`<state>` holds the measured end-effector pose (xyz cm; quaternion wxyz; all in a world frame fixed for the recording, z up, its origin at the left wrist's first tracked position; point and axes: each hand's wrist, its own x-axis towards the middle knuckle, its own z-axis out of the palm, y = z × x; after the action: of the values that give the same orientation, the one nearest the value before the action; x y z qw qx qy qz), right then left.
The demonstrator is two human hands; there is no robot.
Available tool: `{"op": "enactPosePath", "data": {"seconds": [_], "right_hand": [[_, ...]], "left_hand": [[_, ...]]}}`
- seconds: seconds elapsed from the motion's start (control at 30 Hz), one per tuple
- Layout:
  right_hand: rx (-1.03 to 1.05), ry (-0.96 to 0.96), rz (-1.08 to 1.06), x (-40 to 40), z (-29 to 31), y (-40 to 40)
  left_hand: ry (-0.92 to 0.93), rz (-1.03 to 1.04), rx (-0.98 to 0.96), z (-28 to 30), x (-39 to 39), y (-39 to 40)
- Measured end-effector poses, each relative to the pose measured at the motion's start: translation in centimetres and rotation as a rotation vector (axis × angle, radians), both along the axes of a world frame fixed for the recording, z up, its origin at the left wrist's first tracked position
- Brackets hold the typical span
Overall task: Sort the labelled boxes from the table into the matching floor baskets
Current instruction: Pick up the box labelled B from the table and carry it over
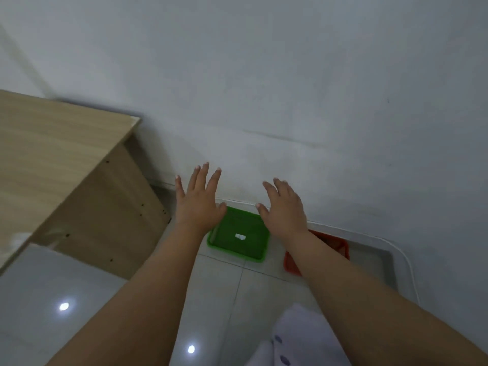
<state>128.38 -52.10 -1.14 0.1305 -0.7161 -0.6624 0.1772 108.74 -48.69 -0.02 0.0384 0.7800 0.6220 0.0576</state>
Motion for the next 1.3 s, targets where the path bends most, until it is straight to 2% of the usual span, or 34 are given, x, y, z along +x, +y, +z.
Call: {"op": "enactPosePath", "data": {"seconds": [0.23, 0.43, 1.0, 1.3], "right_hand": [[0.064, 0.021, 0.024, -16.4, 3.1, -2.0], [0.107, 0.007, 0.098, -27.6, 4.8, 0.2], [0.117, -0.067, 0.333, -53.9, 7.2, 17.8], [0.096, -0.071, 0.212, -70.4, 5.3, 22.9]], "left_hand": [[-0.041, 0.085, 0.083, 3.6, -17.6, -3.0], [-0.04, 0.16, 0.105, 5.3, -29.5, -2.5], [-0.107, 0.36, 0.069, 5.2, -54.3, 10.8], [-0.083, 0.282, 0.028, 3.8, -72.5, 15.9]]}}
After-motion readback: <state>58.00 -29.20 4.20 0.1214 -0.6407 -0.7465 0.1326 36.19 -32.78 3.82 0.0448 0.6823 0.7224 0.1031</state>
